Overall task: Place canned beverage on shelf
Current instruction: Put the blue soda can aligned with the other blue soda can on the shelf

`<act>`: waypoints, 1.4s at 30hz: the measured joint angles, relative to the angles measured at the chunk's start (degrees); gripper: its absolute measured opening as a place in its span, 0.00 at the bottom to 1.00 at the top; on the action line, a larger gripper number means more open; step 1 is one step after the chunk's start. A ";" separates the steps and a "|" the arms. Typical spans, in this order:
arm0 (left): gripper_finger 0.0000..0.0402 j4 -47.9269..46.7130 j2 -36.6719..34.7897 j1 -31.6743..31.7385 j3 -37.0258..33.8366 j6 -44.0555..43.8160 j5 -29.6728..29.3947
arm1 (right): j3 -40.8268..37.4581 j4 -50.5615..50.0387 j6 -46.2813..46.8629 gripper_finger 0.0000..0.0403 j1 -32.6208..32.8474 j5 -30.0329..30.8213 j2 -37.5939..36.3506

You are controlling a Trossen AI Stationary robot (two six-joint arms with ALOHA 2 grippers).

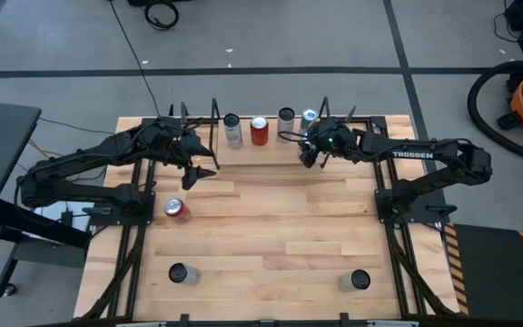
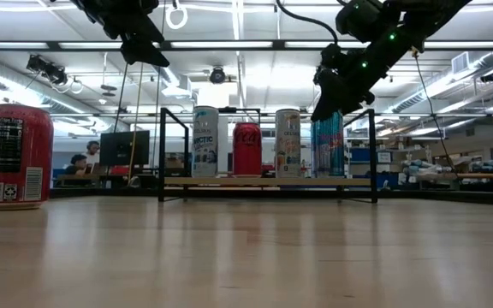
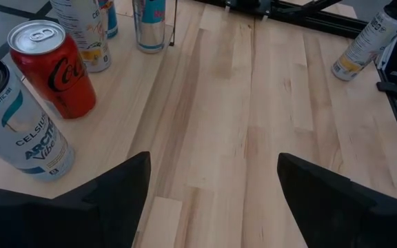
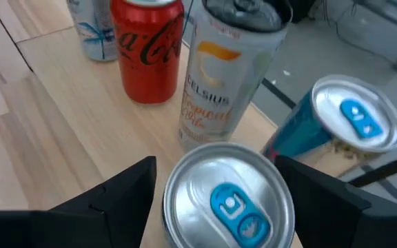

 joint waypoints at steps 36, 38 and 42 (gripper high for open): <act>0.79 0.02 0.00 -0.01 0.00 0.00 0.02 | 15.78 -25.88 16.47 0.74 -0.45 -2.88 2.68; 0.79 0.02 -0.02 0.01 0.00 0.01 0.02 | 15.78 -26.07 16.64 0.74 -0.56 -2.72 3.26; 0.79 0.02 -0.02 -0.03 0.00 0.02 0.02 | 15.78 -26.86 16.58 0.74 -0.74 -2.78 4.98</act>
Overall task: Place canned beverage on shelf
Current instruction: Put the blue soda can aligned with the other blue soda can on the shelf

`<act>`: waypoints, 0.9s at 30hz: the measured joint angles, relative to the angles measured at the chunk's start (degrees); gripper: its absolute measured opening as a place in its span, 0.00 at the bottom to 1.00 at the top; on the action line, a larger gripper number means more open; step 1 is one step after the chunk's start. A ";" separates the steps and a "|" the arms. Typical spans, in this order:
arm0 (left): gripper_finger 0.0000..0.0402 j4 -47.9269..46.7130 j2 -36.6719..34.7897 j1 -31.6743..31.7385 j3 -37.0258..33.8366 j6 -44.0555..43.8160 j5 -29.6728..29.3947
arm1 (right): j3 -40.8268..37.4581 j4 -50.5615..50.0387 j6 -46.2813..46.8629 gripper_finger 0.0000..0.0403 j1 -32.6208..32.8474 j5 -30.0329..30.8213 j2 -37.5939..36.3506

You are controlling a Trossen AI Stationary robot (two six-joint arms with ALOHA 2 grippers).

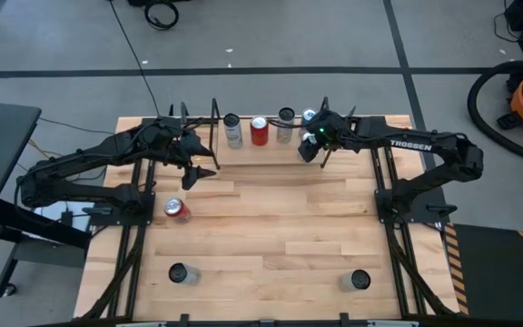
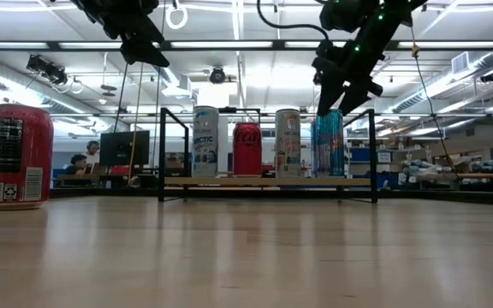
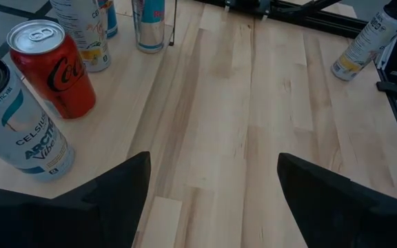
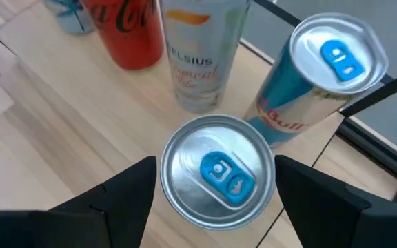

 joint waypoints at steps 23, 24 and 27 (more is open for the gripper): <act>0.79 0.00 0.00 0.00 0.00 0.02 0.00 | -0.04 -1.19 -1.00 0.70 -2.34 -2.30 0.61; 0.79 0.01 0.00 0.00 0.00 0.02 0.00 | -0.04 -1.45 -1.52 0.71 -2.34 -3.21 0.63; 0.79 0.00 0.00 0.00 0.00 0.02 0.00 | -0.07 -1.27 -2.04 0.72 -2.27 -4.04 0.66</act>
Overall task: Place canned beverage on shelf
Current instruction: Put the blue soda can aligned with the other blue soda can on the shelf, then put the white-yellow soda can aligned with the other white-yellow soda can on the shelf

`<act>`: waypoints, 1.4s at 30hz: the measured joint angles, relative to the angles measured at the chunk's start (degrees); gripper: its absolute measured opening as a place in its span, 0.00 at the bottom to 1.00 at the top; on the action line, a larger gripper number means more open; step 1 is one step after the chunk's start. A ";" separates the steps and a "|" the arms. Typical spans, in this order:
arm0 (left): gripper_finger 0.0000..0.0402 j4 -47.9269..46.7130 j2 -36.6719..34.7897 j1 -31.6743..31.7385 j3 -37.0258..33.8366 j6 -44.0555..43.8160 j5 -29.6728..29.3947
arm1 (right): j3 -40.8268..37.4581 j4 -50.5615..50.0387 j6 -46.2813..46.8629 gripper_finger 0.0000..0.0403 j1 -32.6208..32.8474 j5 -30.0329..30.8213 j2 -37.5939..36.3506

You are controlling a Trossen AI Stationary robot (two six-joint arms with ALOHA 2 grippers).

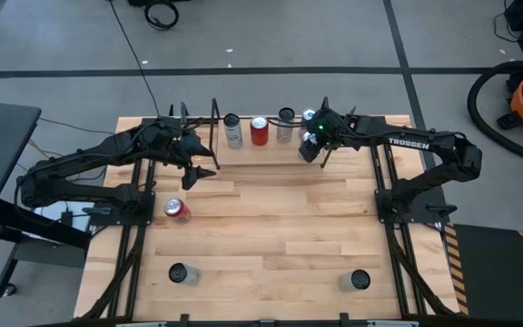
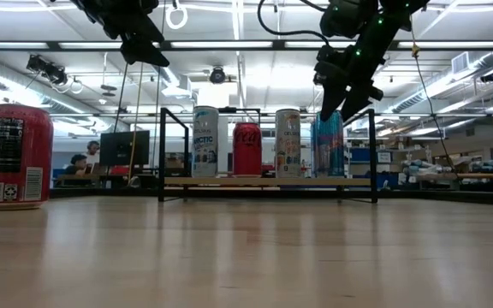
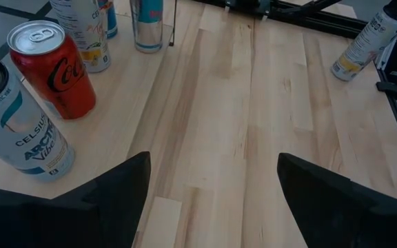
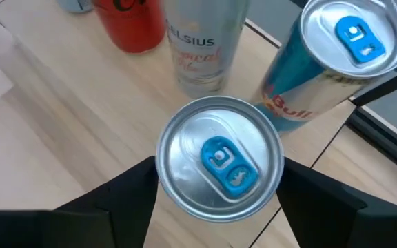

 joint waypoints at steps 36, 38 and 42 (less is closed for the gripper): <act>0.79 -0.02 0.00 -0.02 0.00 -0.02 -0.02 | 15.97 -18.86 -6.35 0.71 0.33 -0.72 -0.68; 0.79 -0.03 0.00 -0.02 0.00 -0.02 0.00 | 18.38 -24.12 -5.61 0.71 1.35 -1.09 -0.68; 0.79 -0.07 0.00 -0.02 0.00 -0.04 -0.02 | 21.81 -33.02 -3.56 0.71 4.14 -1.07 -1.36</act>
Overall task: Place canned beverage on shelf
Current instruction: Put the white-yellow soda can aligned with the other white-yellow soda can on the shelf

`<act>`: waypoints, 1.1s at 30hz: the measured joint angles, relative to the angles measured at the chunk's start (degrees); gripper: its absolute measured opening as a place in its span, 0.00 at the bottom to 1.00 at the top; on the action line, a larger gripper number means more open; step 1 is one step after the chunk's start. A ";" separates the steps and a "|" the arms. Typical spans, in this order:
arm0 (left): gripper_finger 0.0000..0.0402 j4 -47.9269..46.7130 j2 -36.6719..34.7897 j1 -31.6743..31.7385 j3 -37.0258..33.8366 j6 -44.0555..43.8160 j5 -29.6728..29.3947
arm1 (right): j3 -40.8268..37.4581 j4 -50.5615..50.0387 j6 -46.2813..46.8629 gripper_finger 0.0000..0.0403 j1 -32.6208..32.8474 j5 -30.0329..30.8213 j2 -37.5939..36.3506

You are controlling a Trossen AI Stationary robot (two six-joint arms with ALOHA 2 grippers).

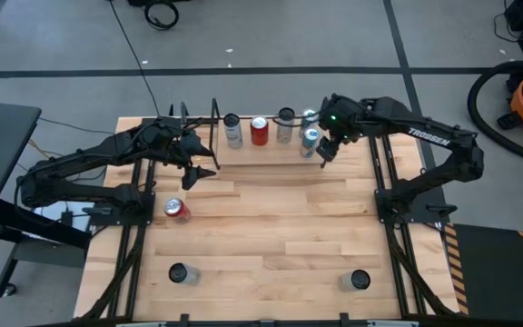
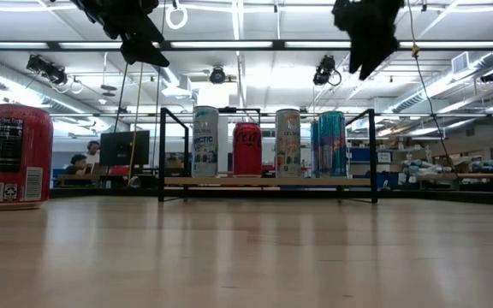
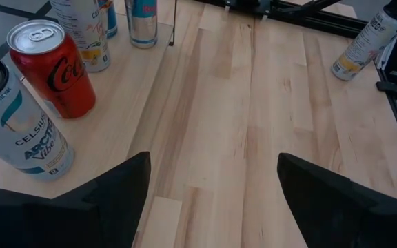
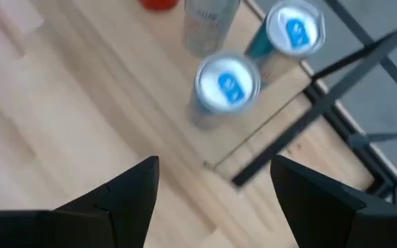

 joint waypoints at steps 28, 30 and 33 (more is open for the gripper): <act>0.79 -0.04 0.00 0.00 0.00 -0.44 0.00 | 0.48 -4.65 11.14 0.80 14.31 -20.27 -7.54; 0.79 -0.04 0.00 0.00 0.00 -0.96 0.00 | 0.48 -4.02 12.85 0.82 15.69 -19.35 -7.56; 0.79 -0.02 0.01 0.01 0.00 -1.53 0.00 | 0.48 -3.70 15.00 0.83 17.40 -19.23 -7.56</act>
